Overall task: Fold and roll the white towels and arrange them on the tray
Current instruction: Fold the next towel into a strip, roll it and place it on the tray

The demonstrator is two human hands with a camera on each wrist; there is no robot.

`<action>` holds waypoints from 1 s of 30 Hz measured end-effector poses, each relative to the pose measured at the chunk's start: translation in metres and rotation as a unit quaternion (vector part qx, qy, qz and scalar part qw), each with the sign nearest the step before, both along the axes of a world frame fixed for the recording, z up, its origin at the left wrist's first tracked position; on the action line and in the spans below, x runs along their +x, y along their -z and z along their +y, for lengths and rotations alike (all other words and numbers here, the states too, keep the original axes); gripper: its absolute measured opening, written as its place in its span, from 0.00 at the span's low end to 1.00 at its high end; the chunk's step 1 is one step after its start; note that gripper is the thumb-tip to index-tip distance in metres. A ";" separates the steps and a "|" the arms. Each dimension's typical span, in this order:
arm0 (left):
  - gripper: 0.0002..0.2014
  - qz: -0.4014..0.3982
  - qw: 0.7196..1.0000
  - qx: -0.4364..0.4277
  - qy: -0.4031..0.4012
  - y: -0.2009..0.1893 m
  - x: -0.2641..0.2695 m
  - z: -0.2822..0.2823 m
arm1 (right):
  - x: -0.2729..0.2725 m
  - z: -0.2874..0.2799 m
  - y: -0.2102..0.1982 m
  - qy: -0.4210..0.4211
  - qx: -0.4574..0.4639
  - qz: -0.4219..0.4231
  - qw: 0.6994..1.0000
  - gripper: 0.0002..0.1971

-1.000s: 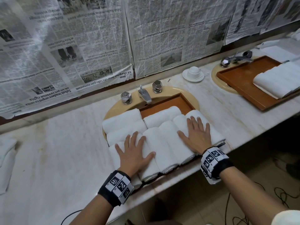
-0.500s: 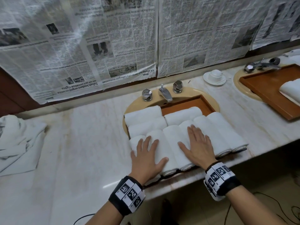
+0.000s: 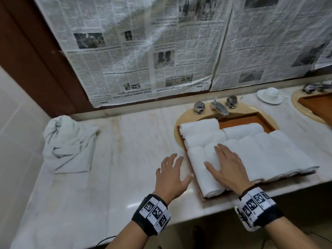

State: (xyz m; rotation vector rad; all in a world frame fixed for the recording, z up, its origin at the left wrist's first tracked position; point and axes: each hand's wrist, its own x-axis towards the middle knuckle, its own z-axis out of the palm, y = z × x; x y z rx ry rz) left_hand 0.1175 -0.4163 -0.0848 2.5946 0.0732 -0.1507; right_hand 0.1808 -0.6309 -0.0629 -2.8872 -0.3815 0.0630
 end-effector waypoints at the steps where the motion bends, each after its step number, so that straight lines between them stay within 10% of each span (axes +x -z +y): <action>1: 0.34 0.005 1.000 -0.002 -0.011 0.001 -0.007 0.014 | -0.007 0.016 -0.002 -0.017 0.008 -0.002 1.000 0.45; 30: 0.31 0.032 0.952 0.001 -0.305 0.013 -0.122 0.330 | -0.033 0.341 0.033 -0.286 0.080 0.112 0.948 0.37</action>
